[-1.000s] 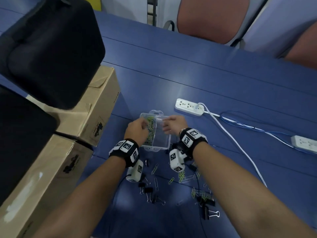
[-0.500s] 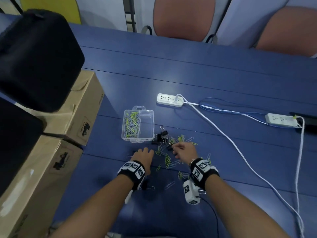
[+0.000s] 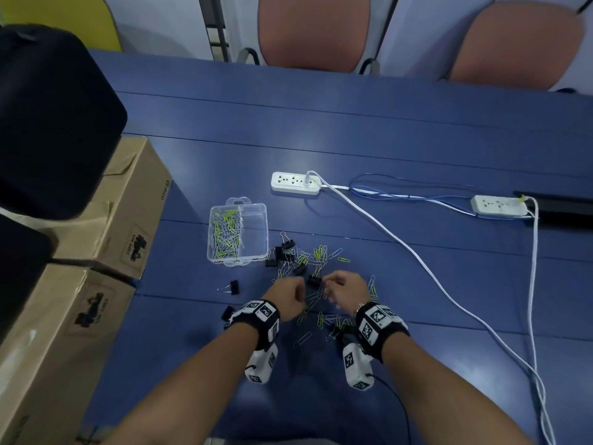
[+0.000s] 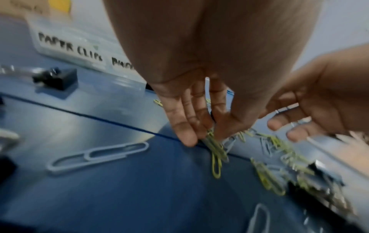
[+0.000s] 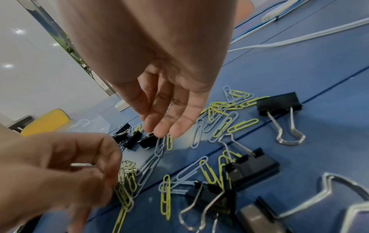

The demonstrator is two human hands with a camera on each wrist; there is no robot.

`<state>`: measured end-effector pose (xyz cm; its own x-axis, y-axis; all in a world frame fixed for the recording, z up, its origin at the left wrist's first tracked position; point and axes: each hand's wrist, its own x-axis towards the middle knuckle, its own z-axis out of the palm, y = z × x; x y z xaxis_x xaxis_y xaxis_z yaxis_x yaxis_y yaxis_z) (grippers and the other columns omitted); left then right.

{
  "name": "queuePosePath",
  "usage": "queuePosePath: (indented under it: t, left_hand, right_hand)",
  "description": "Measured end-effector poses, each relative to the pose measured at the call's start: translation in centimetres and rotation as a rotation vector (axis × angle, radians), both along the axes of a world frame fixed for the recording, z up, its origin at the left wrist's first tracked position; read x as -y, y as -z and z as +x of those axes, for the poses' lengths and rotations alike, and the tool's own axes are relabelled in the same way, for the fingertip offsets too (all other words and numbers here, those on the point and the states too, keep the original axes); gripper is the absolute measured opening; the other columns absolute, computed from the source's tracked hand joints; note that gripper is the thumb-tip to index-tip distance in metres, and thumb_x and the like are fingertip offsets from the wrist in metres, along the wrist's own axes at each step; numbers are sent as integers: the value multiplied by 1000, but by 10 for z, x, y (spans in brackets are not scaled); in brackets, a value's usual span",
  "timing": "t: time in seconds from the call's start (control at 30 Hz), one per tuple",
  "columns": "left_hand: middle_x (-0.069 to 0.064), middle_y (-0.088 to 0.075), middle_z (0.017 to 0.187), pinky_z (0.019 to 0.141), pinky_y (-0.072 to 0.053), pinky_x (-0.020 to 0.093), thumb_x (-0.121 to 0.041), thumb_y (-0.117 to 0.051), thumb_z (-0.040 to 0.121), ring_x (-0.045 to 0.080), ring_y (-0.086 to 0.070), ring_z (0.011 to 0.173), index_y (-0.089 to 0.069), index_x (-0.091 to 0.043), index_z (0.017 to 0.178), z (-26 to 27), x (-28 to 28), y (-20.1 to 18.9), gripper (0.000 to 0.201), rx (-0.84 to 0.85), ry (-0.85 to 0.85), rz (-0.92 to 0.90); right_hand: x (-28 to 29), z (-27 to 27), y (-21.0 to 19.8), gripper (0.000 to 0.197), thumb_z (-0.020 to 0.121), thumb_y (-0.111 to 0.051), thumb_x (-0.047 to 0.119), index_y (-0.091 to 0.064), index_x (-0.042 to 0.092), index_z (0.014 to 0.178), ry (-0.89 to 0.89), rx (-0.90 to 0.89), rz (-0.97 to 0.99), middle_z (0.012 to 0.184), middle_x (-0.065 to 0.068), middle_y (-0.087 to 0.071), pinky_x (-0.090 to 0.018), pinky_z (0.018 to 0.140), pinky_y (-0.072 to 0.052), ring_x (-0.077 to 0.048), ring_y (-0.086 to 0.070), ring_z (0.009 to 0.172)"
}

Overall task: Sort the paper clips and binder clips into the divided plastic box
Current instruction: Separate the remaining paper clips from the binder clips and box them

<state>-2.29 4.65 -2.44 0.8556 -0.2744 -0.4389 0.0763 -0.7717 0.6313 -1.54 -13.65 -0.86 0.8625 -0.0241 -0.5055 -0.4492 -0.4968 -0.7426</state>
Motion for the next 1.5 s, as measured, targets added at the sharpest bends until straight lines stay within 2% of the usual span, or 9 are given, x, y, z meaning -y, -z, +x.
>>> queuePosePath:
  t: [0.2,0.33,0.57,0.77,0.97,1.17,1.3,1.4,1.5]
  left_hand:
    - [9,-46,117,87,-47,43,-17,-62,77,30,-42,108,-49,-16,112,12,-9,4,38,204,-40,292]
    - [9,-51,117,88,-46,43,-16,-56,81,31,-46,107,-51,-13,117,7,-8,7,36,185,68,238]
    - [5,-61,110,78,-46,41,-13,-63,73,30,-53,96,-59,-17,115,34,-20,-1,43,414,49,385]
    - [-2,-68,73,72,-34,37,-13,-62,74,27,-49,82,-68,-19,74,44,-27,-2,8,477,166,441]
    - [0,-62,74,67,-40,36,-23,-69,67,26,-49,73,-59,-17,76,32,-50,-4,15,545,31,362]
    - [5,-60,74,67,-42,38,-16,-74,54,29,-51,71,-59,-15,77,16,-65,0,28,428,152,563]
    - [5,-60,91,73,-42,39,-31,-64,63,28,-50,82,-60,-15,97,19,-53,-5,38,457,200,548]
    - [11,-56,128,93,-39,47,-41,-55,72,34,-47,111,-54,-10,126,24,-39,-2,62,480,287,584]
    - [14,-37,151,113,-16,60,-49,-54,83,41,-25,140,-35,-6,146,28,-33,-1,79,408,291,737]
  right_hand:
    - [-14,6,-2,33,89,-49,12,-64,20,117,-421,210,-352,114,-1,-62,-36,91,-49,-20,-54,106]
    - [-35,13,1,60,82,-53,11,-42,24,140,-692,319,-552,136,-2,-46,-46,100,-41,-27,-40,125]
    - [-51,33,13,45,79,-61,17,-50,15,123,-734,314,-649,127,-7,-51,-46,97,-40,-31,-46,119]
    - [-49,41,20,31,80,-59,20,-57,17,111,-713,368,-597,114,-4,-59,-42,91,-39,-29,-53,109]
    - [-34,74,17,16,78,-61,27,-56,22,93,-419,441,-488,97,1,-59,-38,81,-41,-23,-53,94]
    - [-28,118,24,16,87,-54,13,-61,13,101,-485,360,-588,110,-9,-61,-39,85,-42,-31,-52,104]
    - [-36,108,24,25,86,-56,16,-64,15,109,-545,462,-623,121,-6,-59,-42,90,-42,-30,-52,110]
    - [-46,87,24,33,82,-56,16,-63,16,114,-714,527,-637,120,-4,-60,-43,91,-41,-29,-53,110]
    - [-49,70,25,49,80,-56,16,-55,17,129,-819,447,-652,127,-4,-55,-45,96,-38,-29,-49,115]
